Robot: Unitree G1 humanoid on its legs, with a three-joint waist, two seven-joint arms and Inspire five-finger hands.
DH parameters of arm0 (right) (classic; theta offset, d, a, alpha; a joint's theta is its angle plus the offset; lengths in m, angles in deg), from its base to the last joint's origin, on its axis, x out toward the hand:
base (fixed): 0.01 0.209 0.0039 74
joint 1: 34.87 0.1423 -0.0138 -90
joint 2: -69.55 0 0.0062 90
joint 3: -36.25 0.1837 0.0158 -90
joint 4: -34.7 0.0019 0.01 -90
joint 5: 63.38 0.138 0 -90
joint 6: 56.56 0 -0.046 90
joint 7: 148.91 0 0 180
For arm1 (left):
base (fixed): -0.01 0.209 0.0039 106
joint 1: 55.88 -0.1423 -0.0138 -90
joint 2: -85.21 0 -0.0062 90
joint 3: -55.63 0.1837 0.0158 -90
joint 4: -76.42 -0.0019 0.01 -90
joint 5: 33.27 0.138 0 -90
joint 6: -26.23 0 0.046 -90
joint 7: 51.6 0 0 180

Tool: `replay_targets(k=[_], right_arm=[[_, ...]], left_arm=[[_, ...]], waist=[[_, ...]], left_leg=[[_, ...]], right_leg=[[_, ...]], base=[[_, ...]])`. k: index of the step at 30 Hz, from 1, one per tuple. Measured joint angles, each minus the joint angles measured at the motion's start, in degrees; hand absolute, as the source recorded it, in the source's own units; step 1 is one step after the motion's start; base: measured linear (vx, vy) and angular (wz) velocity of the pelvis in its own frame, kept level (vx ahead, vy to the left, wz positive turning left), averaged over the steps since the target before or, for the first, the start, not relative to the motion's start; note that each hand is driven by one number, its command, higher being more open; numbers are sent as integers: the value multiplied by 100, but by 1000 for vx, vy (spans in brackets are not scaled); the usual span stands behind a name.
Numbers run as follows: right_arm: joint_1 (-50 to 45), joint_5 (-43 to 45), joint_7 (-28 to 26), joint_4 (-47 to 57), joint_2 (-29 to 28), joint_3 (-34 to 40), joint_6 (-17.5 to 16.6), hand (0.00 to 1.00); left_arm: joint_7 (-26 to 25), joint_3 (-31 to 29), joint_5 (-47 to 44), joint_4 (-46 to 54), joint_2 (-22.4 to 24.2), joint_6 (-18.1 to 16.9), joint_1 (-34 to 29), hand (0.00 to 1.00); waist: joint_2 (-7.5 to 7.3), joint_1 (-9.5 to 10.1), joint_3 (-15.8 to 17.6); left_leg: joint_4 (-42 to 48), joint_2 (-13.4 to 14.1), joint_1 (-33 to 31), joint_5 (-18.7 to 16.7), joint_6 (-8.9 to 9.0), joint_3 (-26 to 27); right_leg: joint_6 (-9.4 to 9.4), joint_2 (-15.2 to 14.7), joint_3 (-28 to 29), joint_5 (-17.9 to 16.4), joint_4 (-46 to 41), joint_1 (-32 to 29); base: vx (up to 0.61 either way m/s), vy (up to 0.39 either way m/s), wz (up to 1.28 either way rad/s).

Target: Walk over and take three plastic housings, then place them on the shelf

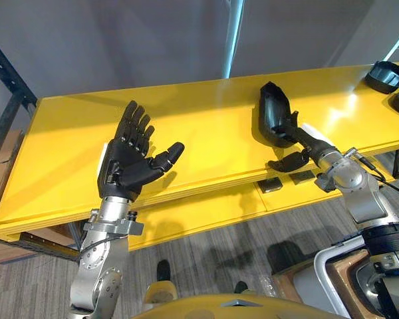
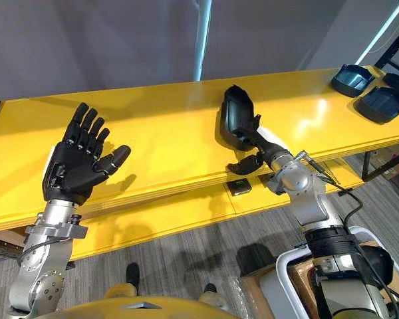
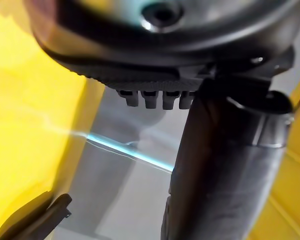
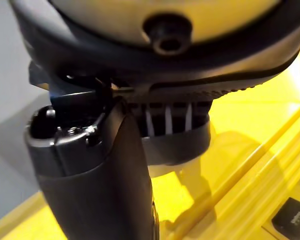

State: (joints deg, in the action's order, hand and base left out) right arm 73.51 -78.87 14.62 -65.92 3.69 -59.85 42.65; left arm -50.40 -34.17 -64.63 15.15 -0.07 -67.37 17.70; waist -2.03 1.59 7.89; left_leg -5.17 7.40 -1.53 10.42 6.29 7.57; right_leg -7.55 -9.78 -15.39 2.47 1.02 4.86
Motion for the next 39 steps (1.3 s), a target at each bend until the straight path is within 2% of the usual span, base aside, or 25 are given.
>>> replay_targets(k=[5,9,14,18,23,25,26,31,35,39], right_arm=[[4,-1,63,-2,-10,-11,-12,0],[2,-5,49,7,-76,-22,-253,0],[-57,-304,59,-9,-102,-15,-275,0],[-126,-726,166,-10,-102,-24,-608,0],[-151,-1122,551,-9,29,-347,-1145,0],[-151,-1129,714,-9,129,-507,-1348,0],[-148,-1135,885,-9,276,-680,-1586,0],[30,-1403,1302,-18,727,-1040,-2116,0],[348,-1575,1502,-100,919,-1203,-2458,0],[477,-1561,1505,-202,1171,-1415,-2530,0]], left_arm=[[66,-1,-1,-8,-3,0,-202,100],[148,1,-1,-8,-3,8,-243,100],[213,-21,0,-8,-5,11,-264,100],[219,-6,0,-8,-5,16,-292,100],[210,1,2,-8,-57,30,-453,100],[206,2,2,-8,-87,30,-454,100],[198,8,2,-8,-100,30,-454,100],[186,8,1,-9,-130,29,-470,100],[188,8,0,-49,-273,21,-637,100],[183,7,-1,-271,-279,5,-656,100]], waist=[[5,16,30],[17,63,39],[11,122,43],[10,124,46],[-5,135,58],[-20,163,67],[-33,229,77],[-60,299,97],[-65,336,104],[-64,396,105]], left_leg=[[0,-7,-1,5,-2,-14],[0,-10,-1,10,-8,-29],[0,-18,2,31,-35,-58],[0,-20,2,23,-21,-83],[0,-23,-1,23,-11,-143],[0,-29,-5,24,-12,-179],[0,-32,-19,24,-13,-198],[1,-61,-113,56,-20,-334],[1,-78,-113,86,-58,-391],[1,-81,-112,77,-41,-435]], right_leg=[[0,-3,-8,0,4,11],[8,-2,-22,5,10,27],[21,-5,-45,7,4,46],[2,-5,-76,-6,2,59],[-4,-3,-161,-11,18,130],[-7,-2,-194,-22,17,136],[-9,-2,-210,-24,20,136],[3,-4,-327,-26,21,156],[5,-9,-385,-24,22,207],[13,-7,-459,-57,14,220]], base=[[-16,-2,1],[0,0,0],[-8,-5,1],[-24,-11,3],[-21,-17,7],[-20,-17,10],[-12,-14,6],[0,-14,14],[7,-14,10],[-25,-16,9]])
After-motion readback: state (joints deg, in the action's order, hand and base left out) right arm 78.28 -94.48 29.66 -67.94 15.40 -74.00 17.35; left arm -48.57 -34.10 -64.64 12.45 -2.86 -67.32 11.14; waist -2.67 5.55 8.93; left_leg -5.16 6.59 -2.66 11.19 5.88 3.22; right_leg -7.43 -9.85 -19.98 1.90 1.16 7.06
